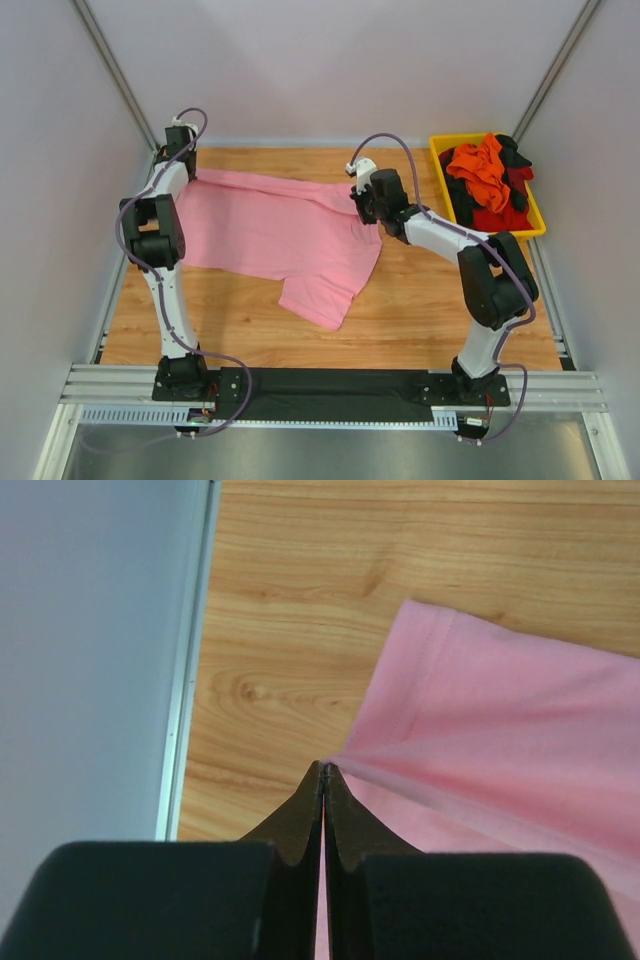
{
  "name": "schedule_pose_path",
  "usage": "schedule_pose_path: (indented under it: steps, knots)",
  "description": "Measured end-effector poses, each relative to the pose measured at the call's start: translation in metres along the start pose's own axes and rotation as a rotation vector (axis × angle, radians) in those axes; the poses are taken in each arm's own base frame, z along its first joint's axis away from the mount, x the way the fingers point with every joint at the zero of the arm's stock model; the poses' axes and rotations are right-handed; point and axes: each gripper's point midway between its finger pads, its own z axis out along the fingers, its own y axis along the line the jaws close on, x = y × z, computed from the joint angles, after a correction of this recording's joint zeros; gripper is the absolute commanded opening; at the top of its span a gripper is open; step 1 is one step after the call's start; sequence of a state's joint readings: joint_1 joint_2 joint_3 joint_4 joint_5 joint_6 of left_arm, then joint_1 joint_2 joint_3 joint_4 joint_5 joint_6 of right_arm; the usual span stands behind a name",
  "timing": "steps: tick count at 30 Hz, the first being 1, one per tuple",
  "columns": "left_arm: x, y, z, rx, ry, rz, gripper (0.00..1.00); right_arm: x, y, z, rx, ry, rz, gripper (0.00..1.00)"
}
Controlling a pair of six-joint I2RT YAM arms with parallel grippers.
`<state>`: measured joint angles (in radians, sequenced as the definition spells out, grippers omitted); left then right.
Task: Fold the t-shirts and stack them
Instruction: Fold the tshirt
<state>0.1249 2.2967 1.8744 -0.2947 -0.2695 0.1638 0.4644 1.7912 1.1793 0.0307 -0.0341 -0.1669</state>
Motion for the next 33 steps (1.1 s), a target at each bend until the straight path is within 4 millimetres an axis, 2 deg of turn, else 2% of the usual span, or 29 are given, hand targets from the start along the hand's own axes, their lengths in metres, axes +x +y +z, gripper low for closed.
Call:
schedule_pose_path:
  steps: [4, 7, 9, 10, 11, 13, 14, 16, 18, 23, 27, 30, 33]
  knots:
    - [0.002, 0.009, 0.002, -0.054, 0.014, 0.003, 0.0, 0.024, 0.008, -0.001, -0.017, 0.081, 0.047, 0.0]
    - [0.002, 0.011, 0.008, -0.075, 0.027, 0.003, 0.04, 0.032, 0.014, -0.003, -0.03, 0.109, 0.072, 0.01]
    - [0.004, 0.011, 0.008, -0.096, 0.043, 0.012, 0.14, 0.036, 0.02, -0.004, -0.039, 0.127, 0.079, 0.05]
    - [0.005, 0.012, 0.008, -0.11, 0.051, 0.018, 0.23, 0.037, 0.023, -0.005, -0.045, 0.133, 0.08, 0.07]
    - [0.007, 0.013, 0.006, -0.126, 0.061, 0.026, 0.29, 0.04, 0.027, -0.005, -0.054, 0.141, 0.08, 0.13]
    - [0.007, 0.015, 0.003, -0.164, 0.072, 0.033, 0.41, 0.048, 0.034, -0.007, -0.067, 0.164, 0.084, 0.16]
    - [0.008, 0.016, 0.0, -0.185, 0.08, 0.036, 0.42, 0.055, 0.037, -0.009, -0.071, 0.181, 0.087, 0.2]
    - [0.012, 0.019, -0.007, -0.226, 0.105, 0.03, 0.55, 0.065, 0.041, -0.014, -0.074, 0.216, 0.098, 0.25]
    - [0.015, 0.021, -0.015, -0.249, 0.125, 0.017, 0.55, 0.07, 0.042, -0.021, -0.071, 0.242, 0.126, 0.29]
    - [0.029, 0.016, -0.048, -0.215, 0.173, -0.088, 0.5, 0.06, 0.044, -0.035, -0.025, 0.239, 0.262, 0.27]
    - [0.059, 0.001, -0.083, -0.122, 0.23, -0.202, 0.49, 0.066, 0.056, -0.038, 0.019, 0.275, 0.375, 0.25]
    - [0.079, -0.013, -0.093, -0.073, 0.279, -0.269, 0.48, 0.076, 0.072, -0.038, 0.037, 0.311, 0.423, 0.24]
    - [0.11, -0.025, -0.097, -0.059, 0.364, -0.313, 0.51, 0.091, 0.083, -0.041, 0.062, 0.352, 0.452, 0.22]
